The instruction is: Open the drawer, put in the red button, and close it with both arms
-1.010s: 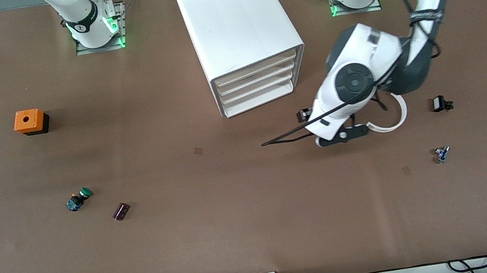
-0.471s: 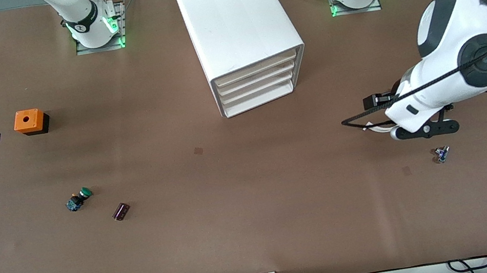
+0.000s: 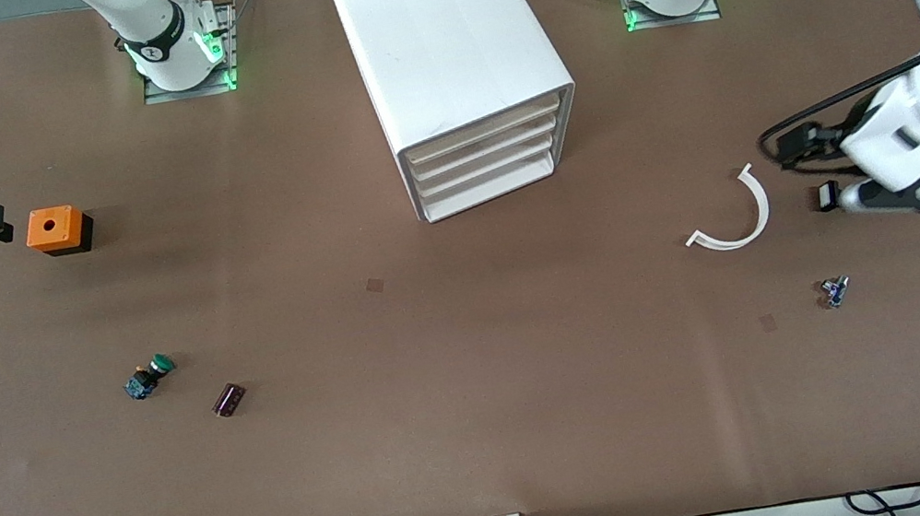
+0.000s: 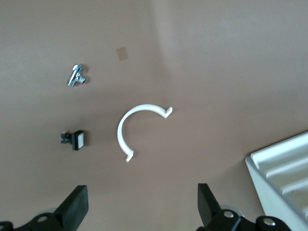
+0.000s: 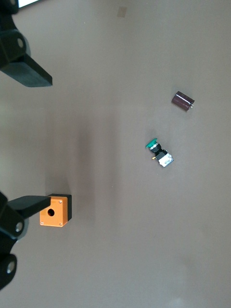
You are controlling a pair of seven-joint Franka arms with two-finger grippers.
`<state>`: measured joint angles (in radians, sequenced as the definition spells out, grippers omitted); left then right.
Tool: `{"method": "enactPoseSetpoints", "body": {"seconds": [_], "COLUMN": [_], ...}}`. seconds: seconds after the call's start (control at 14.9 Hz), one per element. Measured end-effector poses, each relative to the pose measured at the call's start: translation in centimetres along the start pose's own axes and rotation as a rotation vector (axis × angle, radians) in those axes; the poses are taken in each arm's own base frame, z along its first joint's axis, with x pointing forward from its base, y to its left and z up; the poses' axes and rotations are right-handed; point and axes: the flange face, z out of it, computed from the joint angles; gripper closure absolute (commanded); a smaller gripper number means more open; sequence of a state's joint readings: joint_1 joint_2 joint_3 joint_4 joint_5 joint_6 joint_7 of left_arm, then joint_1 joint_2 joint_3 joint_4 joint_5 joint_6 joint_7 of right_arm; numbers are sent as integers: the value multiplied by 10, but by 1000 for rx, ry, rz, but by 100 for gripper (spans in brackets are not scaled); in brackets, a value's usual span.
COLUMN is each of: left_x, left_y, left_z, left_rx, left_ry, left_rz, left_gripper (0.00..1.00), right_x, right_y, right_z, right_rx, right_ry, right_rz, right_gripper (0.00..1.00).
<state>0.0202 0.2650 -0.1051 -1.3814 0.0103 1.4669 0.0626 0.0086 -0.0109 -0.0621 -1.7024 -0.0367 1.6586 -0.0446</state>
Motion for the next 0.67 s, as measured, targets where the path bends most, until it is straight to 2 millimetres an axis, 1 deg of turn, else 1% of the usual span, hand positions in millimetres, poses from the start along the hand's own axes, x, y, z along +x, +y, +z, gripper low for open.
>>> {"method": "enactPoseSetpoints", "body": {"seconds": [0.13,0.34,0.47,0.67], "left_x": [-26,-58,-70,-80], "left_y": [-27,-52,-58,-55], "left_z": [-9,-28,-31,-27], "left_rx": [2,17,19,18], "left_ry": [50,171,190,181], "left_rz": [-26,-71,-83,-73], "left_gripper": [0,0,0,0], "right_x": [2,2,1,0], "right_y": [0,-2,-2,-2], "right_z": [4,10,8,4], "right_rx": [0,0,0,0], "right_ry": [11,5,9,19], "right_rz": [-1,-4,-5,-5], "right_gripper": [0,0,0,0]}}
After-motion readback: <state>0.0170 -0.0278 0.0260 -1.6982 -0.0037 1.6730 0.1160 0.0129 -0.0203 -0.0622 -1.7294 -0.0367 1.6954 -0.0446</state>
